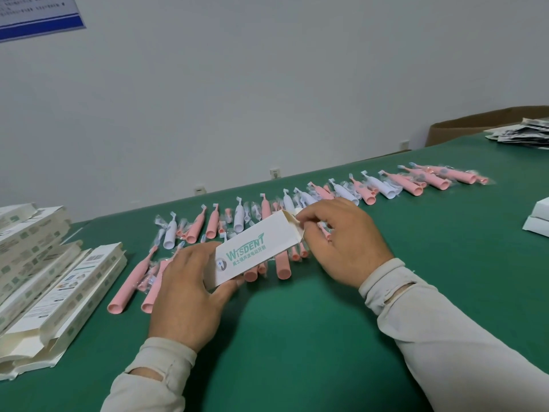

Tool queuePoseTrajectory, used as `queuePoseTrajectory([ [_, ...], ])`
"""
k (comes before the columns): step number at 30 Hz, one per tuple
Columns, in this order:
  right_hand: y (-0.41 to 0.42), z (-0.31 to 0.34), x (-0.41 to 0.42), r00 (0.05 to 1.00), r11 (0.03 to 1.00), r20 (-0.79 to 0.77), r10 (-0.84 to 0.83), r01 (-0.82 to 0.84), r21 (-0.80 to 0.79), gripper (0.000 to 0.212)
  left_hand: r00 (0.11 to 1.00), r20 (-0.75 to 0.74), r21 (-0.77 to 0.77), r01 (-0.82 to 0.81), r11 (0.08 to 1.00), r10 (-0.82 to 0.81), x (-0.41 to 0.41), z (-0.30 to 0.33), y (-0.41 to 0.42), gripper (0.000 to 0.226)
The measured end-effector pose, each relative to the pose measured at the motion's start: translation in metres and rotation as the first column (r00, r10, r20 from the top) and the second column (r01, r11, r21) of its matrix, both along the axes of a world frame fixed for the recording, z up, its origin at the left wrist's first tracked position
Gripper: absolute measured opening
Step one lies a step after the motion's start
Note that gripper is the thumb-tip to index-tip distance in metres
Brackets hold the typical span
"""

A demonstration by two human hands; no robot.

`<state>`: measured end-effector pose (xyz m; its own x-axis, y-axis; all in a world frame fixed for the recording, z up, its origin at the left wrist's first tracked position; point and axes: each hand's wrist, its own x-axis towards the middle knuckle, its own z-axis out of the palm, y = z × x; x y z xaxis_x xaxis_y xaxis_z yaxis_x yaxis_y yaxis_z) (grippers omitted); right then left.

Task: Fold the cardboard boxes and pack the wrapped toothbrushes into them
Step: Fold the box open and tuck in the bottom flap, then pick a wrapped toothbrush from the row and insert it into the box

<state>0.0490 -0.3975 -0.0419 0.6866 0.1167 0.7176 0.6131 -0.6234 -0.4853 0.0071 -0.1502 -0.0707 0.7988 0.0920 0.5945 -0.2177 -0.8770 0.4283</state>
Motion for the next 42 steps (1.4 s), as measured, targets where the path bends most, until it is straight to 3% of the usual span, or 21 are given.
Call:
queuePoseTrajectory([
  [4, 0.0, -0.004, 0.001, 0.974, 0.986, -0.165, 0.156, -0.145, 0.081, 0.015, 1.0, -0.024, -0.012, 0.017, 1.0, -0.018, 0.001, -0.001, 0.002, 0.06],
  [9, 0.001, -0.001, -0.002, 0.937, 0.948, -0.202, 0.286, -0.246, 0.201, 0.042, 0.998, -0.059, -0.033, 0.008, 0.999, -0.01, 0.002, -0.003, 0.004, 0.063],
  [14, 0.002, 0.001, 0.0, 0.922, 0.947, -0.253, 0.293, -0.243, 0.211, 0.001, 0.999, -0.047, -0.048, 0.01, 0.999, -0.012, 0.001, -0.002, 0.006, 0.061],
  [17, 0.003, 0.0, 0.001, 0.914, 0.94, -0.252, 0.317, -0.266, 0.216, 0.009, 0.998, -0.056, -0.065, 0.023, 0.998, -0.027, 0.001, -0.002, 0.006, 0.06],
  [21, 0.002, 0.0, -0.001, 0.871, 0.895, -0.246, 0.426, -0.364, 0.259, 0.045, 0.996, -0.077, -0.081, 0.038, 0.996, -0.045, -0.001, -0.002, 0.006, 0.058],
  [24, 0.001, 0.0, 0.0, 0.845, 0.88, -0.279, 0.455, -0.38, 0.286, 0.059, 0.994, -0.081, -0.086, 0.062, 0.994, -0.069, -0.001, 0.001, 0.004, 0.057],
  [28, -0.005, 0.004, 0.0, 0.757, 0.837, -0.368, 0.54, -0.436, 0.33, 0.062, 0.985, -0.125, -0.077, 0.108, 0.991, -0.117, -0.003, 0.003, 0.007, 0.059],
  [33, -0.007, 0.01, -0.003, 0.706, 0.82, -0.419, 0.572, -0.48, 0.311, 0.063, 0.976, -0.155, -0.015, 0.152, 0.988, -0.152, -0.007, 0.008, 0.005, 0.089],
  [42, -0.004, 0.007, -0.005, 0.684, 0.823, -0.458, 0.568, -0.471, 0.317, 0.065, 0.988, -0.122, 0.145, 0.112, 0.983, -0.094, -0.01, 0.015, 0.008, 0.072],
])
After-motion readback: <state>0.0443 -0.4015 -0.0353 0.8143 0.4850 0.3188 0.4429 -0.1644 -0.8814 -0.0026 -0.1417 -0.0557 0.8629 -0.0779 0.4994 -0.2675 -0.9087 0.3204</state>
